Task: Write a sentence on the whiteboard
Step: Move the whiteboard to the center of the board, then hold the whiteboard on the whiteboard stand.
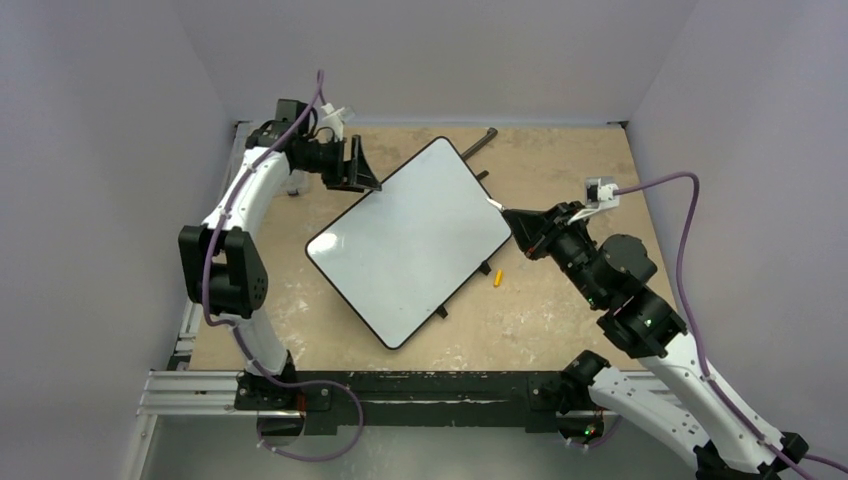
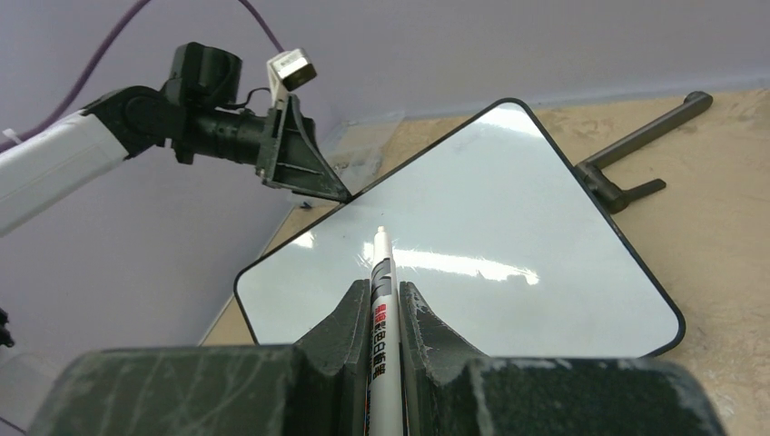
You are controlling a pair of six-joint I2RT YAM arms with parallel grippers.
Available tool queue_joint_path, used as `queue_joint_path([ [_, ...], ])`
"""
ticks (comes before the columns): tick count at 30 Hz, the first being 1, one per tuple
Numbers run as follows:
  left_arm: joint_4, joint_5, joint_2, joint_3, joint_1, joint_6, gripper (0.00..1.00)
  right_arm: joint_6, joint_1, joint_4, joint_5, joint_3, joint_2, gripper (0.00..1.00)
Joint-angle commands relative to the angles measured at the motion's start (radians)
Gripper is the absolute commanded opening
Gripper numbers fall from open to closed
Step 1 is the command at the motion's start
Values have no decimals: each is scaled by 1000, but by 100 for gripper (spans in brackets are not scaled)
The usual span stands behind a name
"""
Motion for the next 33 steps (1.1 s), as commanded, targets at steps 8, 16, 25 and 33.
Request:
queue_joint_path([
  [8,-63,125,-57,-42,48,99,55,6,-2,26,-73,77,88,0],
  [16,-73,205,16,-33,51,94,46,22,-2,38,-102,74,100,0],
  [25,-76,252,50,-35,49,77,36,30,-1,48,-118,75,113,0],
  [33,-98,223,55,-32,36,86,25,32,-1,58,-122,67,117,0],
])
